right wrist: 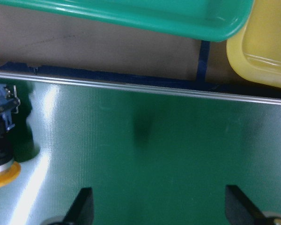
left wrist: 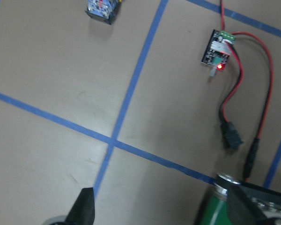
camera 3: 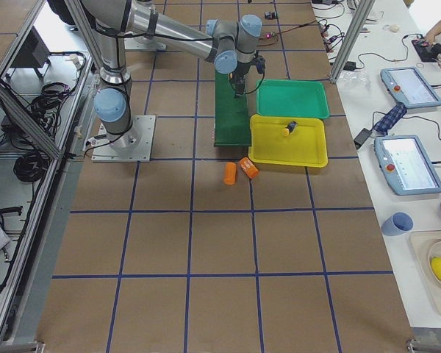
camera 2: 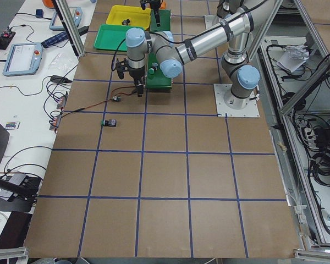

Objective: Sort buttons by color to trays
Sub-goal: 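Move the right gripper back over the belt while the left withdraws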

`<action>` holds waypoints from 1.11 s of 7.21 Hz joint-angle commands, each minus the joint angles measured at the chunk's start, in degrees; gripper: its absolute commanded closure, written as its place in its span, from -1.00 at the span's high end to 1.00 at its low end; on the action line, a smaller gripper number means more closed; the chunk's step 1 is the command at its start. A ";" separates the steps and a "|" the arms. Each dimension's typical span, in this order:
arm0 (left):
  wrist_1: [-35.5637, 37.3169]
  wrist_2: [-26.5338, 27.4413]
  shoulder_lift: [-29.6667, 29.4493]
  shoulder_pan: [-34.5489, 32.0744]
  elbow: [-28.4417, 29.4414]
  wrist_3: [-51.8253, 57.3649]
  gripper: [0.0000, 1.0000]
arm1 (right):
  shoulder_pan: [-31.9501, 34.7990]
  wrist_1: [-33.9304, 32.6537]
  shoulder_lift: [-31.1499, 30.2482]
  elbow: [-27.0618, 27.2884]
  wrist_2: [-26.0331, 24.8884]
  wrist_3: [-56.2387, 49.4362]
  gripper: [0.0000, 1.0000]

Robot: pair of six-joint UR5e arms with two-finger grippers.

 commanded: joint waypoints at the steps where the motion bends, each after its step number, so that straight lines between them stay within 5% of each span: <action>1: -0.03 -1.04 -4.19 1.58 5.11 7.62 1.00 | -0.03 0.22 -2.72 0.15 -0.40 -0.34 1.00; 8: 1.73 -1.48 -21.94 1.93 19.62 21.80 1.00 | 0.14 -1.17 -3.19 2.44 0.30 0.27 1.00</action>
